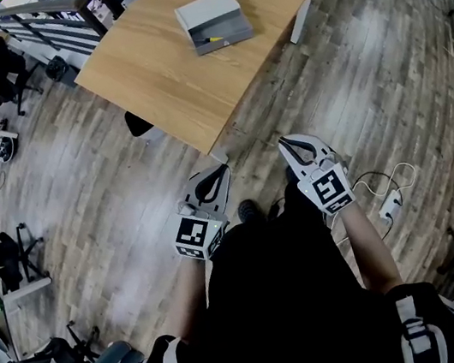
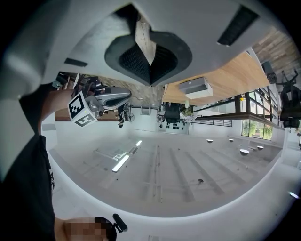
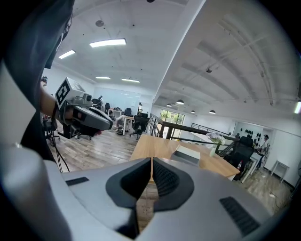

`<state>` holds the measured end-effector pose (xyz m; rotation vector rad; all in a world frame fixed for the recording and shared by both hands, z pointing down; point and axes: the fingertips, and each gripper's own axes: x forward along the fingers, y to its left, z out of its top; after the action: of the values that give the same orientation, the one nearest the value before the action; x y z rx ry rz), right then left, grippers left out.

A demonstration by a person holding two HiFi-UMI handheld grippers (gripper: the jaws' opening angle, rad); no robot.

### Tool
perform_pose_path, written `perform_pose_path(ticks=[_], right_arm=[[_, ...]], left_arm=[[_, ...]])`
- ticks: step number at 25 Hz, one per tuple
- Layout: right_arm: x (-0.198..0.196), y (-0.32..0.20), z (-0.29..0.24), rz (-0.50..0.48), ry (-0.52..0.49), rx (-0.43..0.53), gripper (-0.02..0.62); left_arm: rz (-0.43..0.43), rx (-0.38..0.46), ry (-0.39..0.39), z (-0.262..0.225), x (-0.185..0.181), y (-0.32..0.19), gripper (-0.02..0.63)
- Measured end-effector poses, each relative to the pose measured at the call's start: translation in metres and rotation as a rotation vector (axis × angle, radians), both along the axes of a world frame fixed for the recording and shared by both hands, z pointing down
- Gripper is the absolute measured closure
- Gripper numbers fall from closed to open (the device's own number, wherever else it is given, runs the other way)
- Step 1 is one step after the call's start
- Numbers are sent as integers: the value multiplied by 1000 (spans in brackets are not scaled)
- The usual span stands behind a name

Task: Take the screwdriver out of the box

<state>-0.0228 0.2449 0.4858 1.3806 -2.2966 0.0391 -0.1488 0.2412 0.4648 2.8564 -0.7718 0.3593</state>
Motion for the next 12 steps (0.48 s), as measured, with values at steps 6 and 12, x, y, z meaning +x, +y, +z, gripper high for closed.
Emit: perform_pose_path(ticks=[6, 12], right_arm=[[15, -18, 0, -50, 5, 0, 565], [36, -36, -4, -92, -5, 4, 565]], left_arm=[[-40, -5, -9, -1, 18, -10, 584], [-85, -10, -20, -6, 39, -21, 584]])
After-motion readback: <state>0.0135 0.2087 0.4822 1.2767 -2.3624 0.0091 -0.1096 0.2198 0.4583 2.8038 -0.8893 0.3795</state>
